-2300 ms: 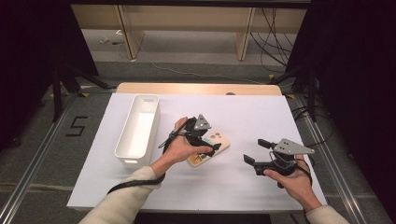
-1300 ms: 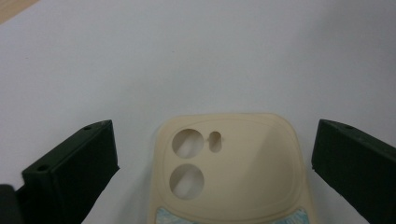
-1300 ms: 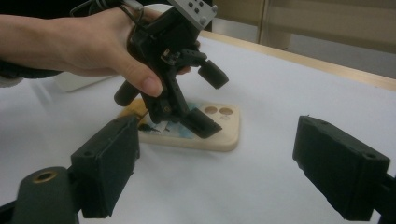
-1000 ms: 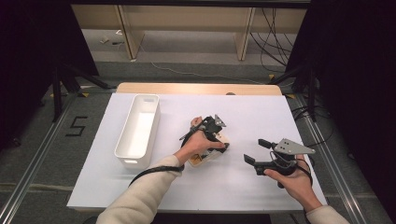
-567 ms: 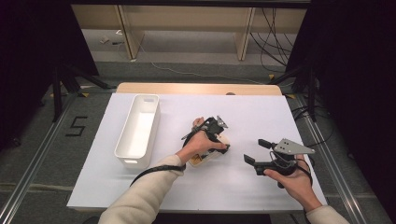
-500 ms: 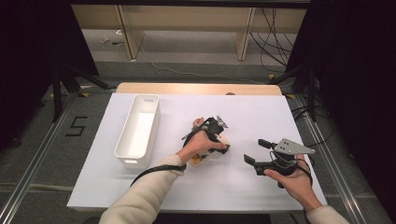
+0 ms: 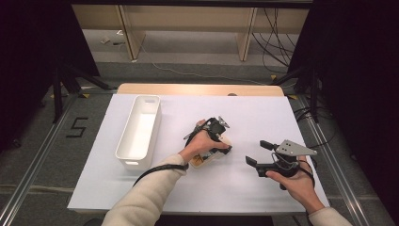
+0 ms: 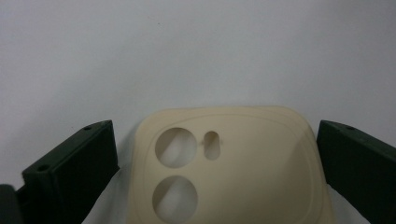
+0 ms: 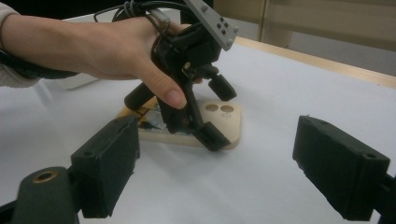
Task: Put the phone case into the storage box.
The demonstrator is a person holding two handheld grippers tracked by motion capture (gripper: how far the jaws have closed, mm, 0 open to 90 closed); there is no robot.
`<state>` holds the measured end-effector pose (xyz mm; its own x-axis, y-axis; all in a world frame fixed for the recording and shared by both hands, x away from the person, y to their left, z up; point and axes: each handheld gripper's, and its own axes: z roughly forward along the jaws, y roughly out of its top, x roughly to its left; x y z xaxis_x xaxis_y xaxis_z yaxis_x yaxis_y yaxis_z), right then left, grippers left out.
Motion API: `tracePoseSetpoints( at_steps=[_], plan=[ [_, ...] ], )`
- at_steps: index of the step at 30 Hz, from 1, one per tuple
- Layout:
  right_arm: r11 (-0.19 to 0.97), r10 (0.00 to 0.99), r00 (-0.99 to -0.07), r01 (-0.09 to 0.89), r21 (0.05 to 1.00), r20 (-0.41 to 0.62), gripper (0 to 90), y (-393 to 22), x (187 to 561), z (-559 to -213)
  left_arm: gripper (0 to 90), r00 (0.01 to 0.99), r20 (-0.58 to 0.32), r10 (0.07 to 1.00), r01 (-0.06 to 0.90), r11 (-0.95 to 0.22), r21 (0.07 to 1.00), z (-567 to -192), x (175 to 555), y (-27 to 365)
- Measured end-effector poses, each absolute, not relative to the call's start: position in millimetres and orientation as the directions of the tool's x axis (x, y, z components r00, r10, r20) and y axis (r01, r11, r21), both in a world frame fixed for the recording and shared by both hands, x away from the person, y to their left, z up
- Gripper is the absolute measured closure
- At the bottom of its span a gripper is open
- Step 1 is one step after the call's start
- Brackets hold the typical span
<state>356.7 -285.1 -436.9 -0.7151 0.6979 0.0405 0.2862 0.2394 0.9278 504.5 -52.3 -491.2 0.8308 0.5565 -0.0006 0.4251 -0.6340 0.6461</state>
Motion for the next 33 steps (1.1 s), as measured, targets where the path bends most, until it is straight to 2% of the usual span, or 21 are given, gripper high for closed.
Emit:
tracePoseSetpoints(
  at_steps=[21, 33],
  plan=[
    [0.243, 0.701, -0.712, 0.291, 0.925, 0.040, 15.8, -285.4, 357.5, -437.3, 0.7, 0.844, -0.016, 0.536, 0.431, -0.660, 0.616, -489.6, 509.1, -54.5],
    [0.242, 0.703, -0.710, 0.290, 0.926, 0.039, 15.8, -285.8, 357.8, -437.2, 8.6, 0.843, -0.021, 0.538, 0.438, -0.663, 0.607, -486.2, 509.8, -54.9]
  ],
)
